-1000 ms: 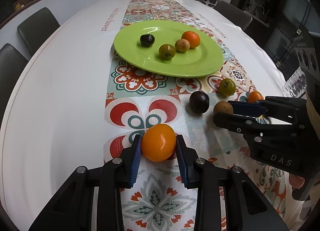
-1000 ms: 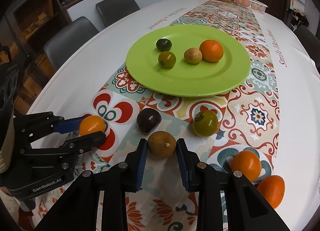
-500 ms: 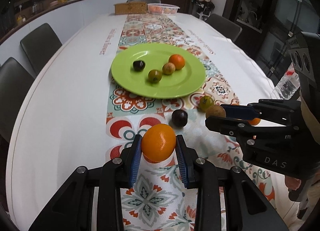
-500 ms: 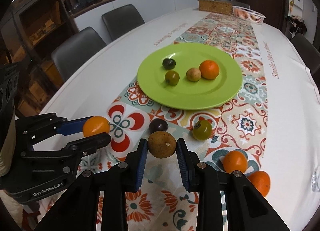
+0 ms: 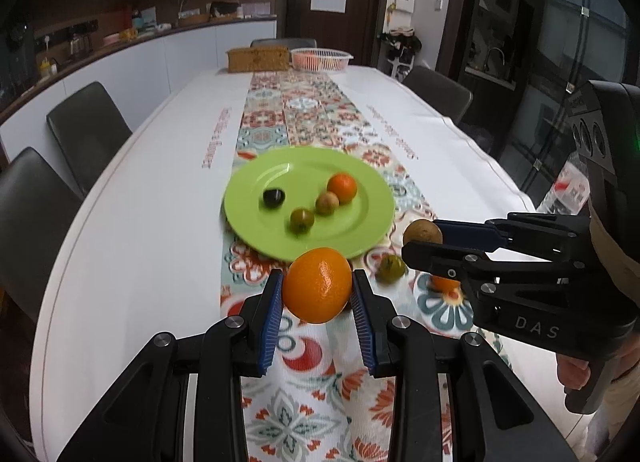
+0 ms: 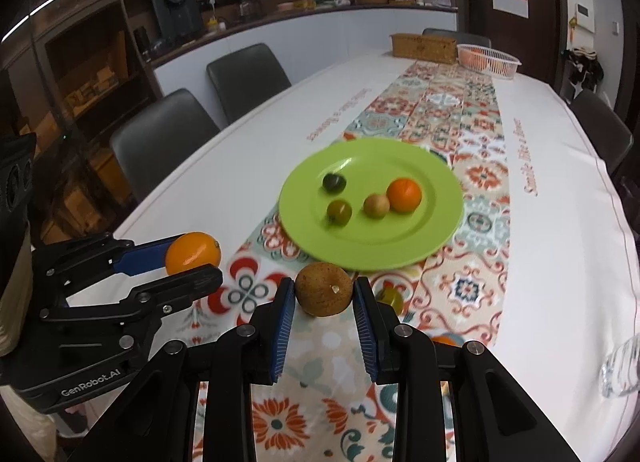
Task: Organize fruits
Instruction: 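Carry the mandarin and kiwi onto the green plate and open both grippers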
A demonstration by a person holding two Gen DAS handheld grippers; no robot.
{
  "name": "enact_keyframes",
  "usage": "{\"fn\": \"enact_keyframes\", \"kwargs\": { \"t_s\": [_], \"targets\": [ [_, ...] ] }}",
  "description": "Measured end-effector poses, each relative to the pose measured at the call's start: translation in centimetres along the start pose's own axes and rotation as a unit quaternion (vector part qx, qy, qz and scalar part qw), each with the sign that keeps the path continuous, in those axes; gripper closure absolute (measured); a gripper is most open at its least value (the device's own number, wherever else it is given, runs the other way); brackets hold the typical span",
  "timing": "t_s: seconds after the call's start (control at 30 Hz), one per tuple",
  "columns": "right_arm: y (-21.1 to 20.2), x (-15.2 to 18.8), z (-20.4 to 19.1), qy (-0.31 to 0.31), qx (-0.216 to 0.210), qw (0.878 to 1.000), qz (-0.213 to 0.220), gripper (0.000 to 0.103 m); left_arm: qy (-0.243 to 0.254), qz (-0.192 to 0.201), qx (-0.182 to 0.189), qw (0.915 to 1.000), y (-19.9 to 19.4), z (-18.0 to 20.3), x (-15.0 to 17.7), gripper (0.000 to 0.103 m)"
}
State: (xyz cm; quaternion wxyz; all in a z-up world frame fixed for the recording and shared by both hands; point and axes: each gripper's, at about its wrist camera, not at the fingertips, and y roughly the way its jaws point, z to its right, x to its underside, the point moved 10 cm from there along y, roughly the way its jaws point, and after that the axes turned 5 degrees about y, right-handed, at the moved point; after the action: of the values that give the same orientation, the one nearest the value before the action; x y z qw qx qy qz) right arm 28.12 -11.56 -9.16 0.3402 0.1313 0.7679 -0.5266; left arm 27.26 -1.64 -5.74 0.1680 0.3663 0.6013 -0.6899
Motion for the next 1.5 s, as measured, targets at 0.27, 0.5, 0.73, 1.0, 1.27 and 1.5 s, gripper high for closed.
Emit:
{"fn": "enact_keyframes", "kwargs": {
  "t_s": [0.27,0.5,0.73,1.0,1.27,1.5],
  "targets": [
    [-0.5,-3.1,1.0,0.004,0.009,1.0,0.024,0.072,0.009,0.019,-0.005,0.9998,0.4,-0.3,-2.9,0.07],
    [-0.1,-5.8,1.9,0.006,0.016,0.999,0.037,0.072,0.015,0.028,-0.005,0.9995,1.5,-0.9,-5.4,0.07],
    [1.4,-8.3,2.8,0.004,0.02,0.999,0.034,0.072,0.018,0.034,-0.004,0.9993,3.1,-1.7,-7.7,0.07],
    [4.3,-10.0,4.0,0.004,0.026,1.0,0.015,0.072,0.009,0.015,0.002,0.9998,6.7,-3.1,-9.1,0.07],
    [8.3,-11.1,5.6,0.018,0.027,0.999,-0.015,0.072,-0.013,-0.021,0.02,0.9995,11.7,-4.7,-9.9,0.07],
    [11.6,-11.5,7.1,0.048,0.019,0.998,-0.044,0.072,-0.026,-0.044,0.033,0.9981,15.3,-5.5,-9.9,0.07]
  ]
}}
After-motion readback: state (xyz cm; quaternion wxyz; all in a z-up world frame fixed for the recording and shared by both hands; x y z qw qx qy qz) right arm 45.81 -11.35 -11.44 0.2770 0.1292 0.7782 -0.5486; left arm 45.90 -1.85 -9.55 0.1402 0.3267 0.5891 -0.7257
